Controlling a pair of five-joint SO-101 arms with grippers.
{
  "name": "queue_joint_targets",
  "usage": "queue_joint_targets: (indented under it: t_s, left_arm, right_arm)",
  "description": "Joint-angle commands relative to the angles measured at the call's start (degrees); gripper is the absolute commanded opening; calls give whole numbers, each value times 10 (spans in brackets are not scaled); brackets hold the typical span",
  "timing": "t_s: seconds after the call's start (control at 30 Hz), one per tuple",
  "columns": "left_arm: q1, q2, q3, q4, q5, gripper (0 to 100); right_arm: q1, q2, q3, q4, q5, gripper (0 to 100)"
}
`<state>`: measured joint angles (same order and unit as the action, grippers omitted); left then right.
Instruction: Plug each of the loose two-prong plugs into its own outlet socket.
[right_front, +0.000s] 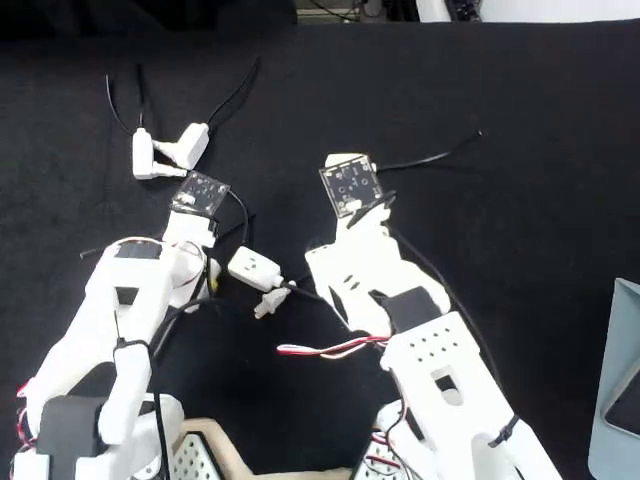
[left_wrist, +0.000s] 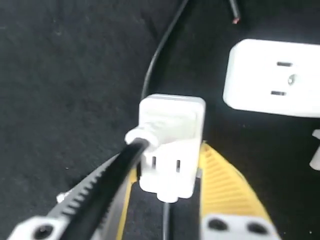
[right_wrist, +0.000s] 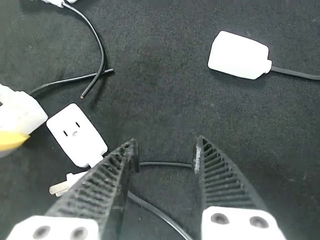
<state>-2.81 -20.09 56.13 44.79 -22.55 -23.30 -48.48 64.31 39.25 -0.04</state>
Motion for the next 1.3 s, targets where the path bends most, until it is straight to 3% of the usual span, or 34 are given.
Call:
queue_joint_targets:
  t_s: [0.0,0.3,0.53,0.77,1.13,1.27]
  left_arm:
    - [-30,-49,-29,-7,-2,27]
    - [-145,-220,-161,159,-4,29]
    - [-165,-207,-229,175,-3,29]
    - [-166,-69,-272,80,-1,29]
    - [-115,193,-475,13,-1,34]
    - [-90,270,-548,18,4,135]
  right_arm:
    - [9,-14,-3,-14,-1,177]
    - [9,-14,-3,-14,-1,177]
    - [8,-14,-3,-14,-1,177]
    - [7,-14,-2,-14,-1,177]
    - [7,-14,-2,-14,-1,177]
    - [7,-14,-2,-14,-1,177]
